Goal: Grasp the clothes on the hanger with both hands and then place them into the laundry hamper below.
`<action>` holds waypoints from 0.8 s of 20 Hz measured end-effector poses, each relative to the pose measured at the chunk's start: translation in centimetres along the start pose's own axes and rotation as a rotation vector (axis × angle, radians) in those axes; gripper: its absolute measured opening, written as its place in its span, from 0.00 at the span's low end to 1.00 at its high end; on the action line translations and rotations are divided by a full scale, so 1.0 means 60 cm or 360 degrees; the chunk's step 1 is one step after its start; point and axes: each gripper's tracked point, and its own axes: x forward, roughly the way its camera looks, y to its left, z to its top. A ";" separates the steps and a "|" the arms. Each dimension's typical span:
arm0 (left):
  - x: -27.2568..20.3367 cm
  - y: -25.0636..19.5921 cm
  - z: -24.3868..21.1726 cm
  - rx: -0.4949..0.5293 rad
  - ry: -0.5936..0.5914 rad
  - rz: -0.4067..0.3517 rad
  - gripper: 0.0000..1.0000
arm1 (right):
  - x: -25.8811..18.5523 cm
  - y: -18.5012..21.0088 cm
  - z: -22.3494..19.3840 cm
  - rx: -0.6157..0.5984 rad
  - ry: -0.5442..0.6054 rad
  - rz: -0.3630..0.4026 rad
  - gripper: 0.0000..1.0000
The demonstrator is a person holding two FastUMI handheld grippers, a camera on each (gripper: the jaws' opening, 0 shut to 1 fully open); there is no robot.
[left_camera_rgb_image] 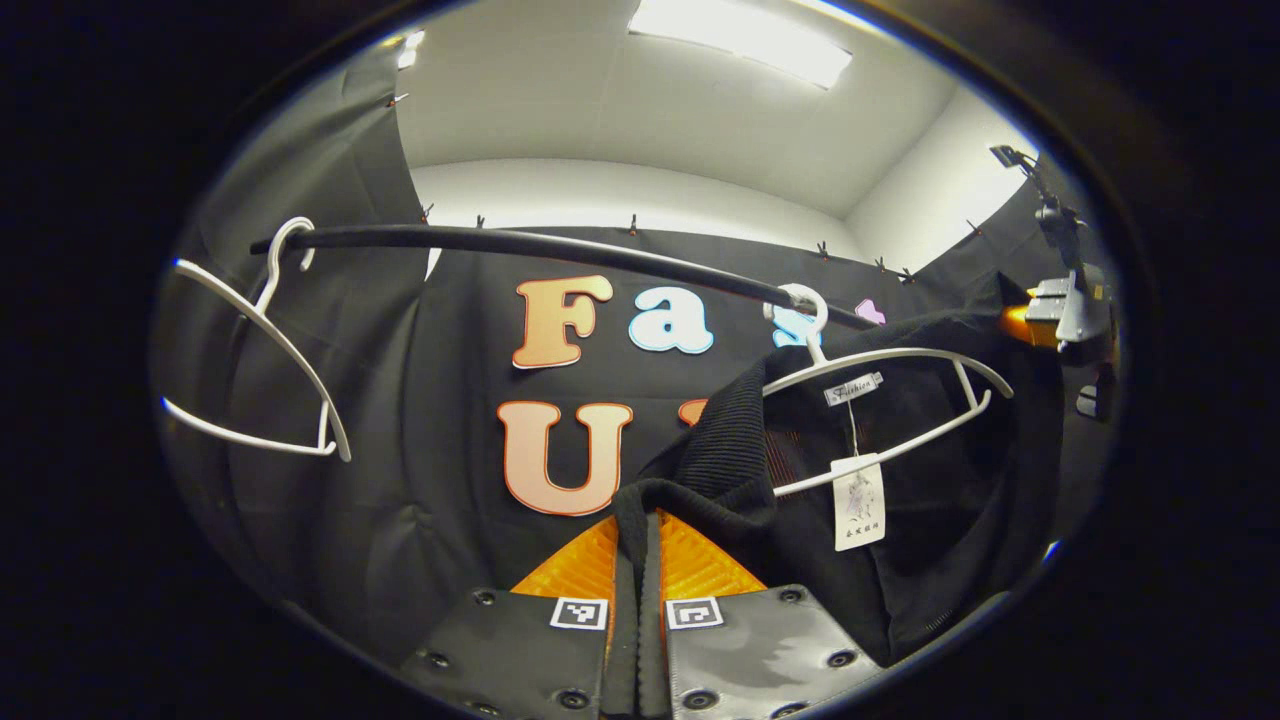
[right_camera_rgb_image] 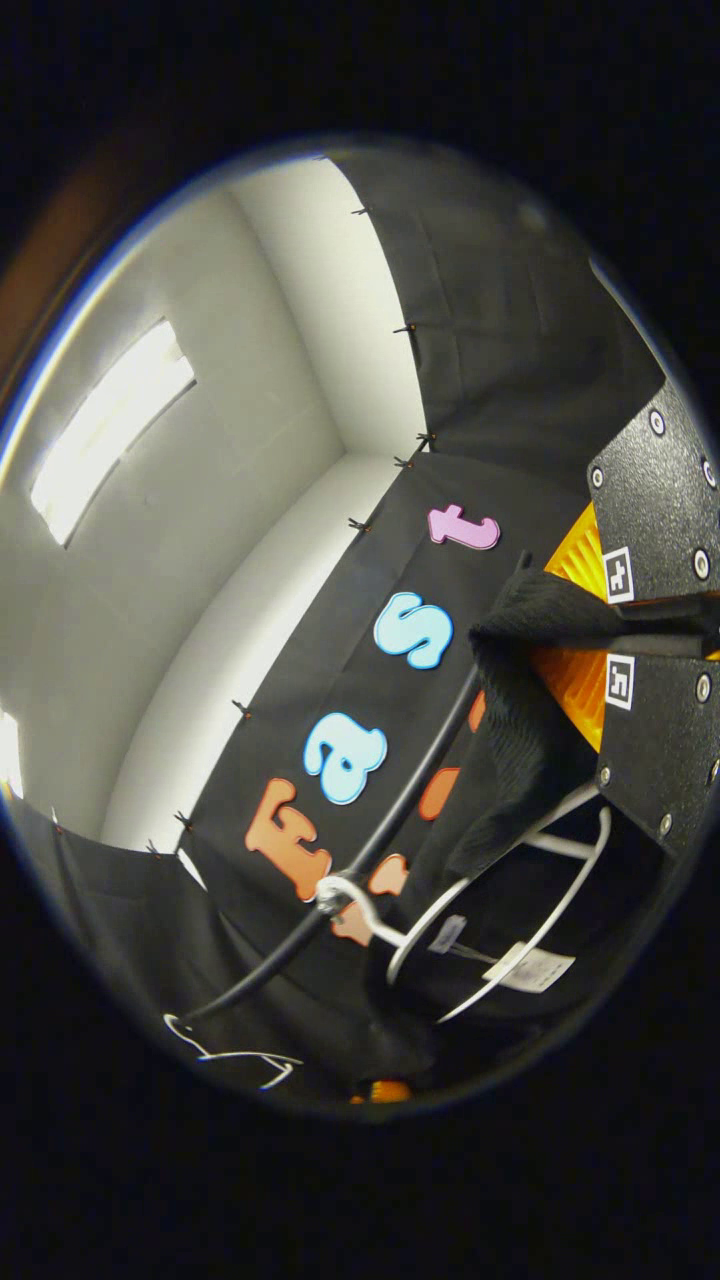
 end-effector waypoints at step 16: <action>0.116 0.159 0.063 0.0321 -0.0090 0.0363 0.07 | -0.044 0.128 -0.163 0.0376 0.0257 0.0225 0.05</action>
